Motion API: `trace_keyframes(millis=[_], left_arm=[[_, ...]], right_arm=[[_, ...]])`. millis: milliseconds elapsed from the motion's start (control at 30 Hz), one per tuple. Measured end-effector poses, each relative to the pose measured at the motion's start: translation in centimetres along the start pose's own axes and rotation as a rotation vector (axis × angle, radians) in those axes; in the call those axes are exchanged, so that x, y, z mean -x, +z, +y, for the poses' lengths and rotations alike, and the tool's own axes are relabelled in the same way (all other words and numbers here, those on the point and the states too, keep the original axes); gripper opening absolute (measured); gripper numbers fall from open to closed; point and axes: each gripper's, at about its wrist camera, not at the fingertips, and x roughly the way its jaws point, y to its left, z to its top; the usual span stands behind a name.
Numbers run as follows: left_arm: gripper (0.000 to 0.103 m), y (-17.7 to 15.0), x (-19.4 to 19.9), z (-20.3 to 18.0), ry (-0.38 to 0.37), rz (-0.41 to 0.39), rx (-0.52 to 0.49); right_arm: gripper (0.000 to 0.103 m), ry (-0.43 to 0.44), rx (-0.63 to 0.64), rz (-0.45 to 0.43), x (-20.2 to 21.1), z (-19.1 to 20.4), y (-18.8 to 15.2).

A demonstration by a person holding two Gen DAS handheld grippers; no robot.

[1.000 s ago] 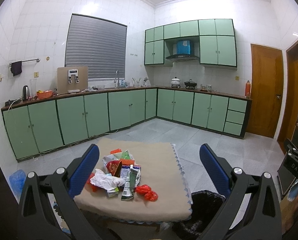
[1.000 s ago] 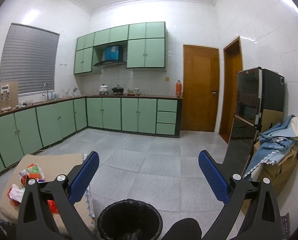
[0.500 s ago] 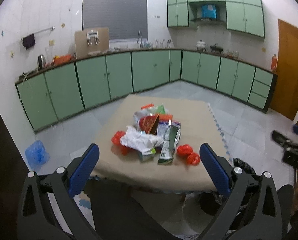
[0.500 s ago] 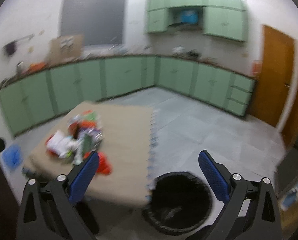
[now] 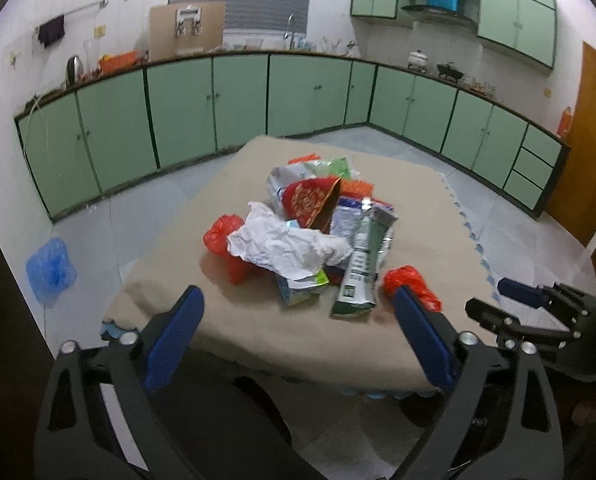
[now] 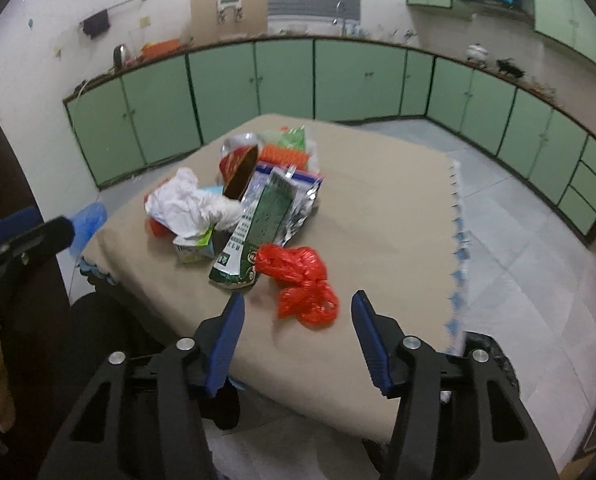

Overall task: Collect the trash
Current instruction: 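Grasp the white tissue with the left tool while the right tool grasps a red bag, then carry the tissue and red bag to the black bin and release both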

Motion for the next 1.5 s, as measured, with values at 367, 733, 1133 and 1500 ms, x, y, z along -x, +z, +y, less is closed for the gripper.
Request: trace_keyframes(millis=[367, 733, 1133, 1500], left_arm=[[0.078, 1.5, -8.9, 2.2, 0.049, 0.092, 0.036], [0.063, 1.5, -14.0, 3.2, 0.062, 0.172, 0.079], [0.000, 1.8, -13.7, 2.7, 0.021, 0.147, 0.084], [0.000, 4.6, -6.8, 0.8, -0.002, 0.002, 0.032]], right_arm=[[0.055, 0.012, 0.034, 0.091, -7.9, -0.7, 0.7], [0.028, 0.037, 0.028, 0.140, -10.9, -2.2, 0.3], [0.025, 0.042, 0.010, 0.135, -10.7, -3.3, 0.2], [0.019, 0.024, -0.019, 0.050, -5.3, -3.5, 1.4]])
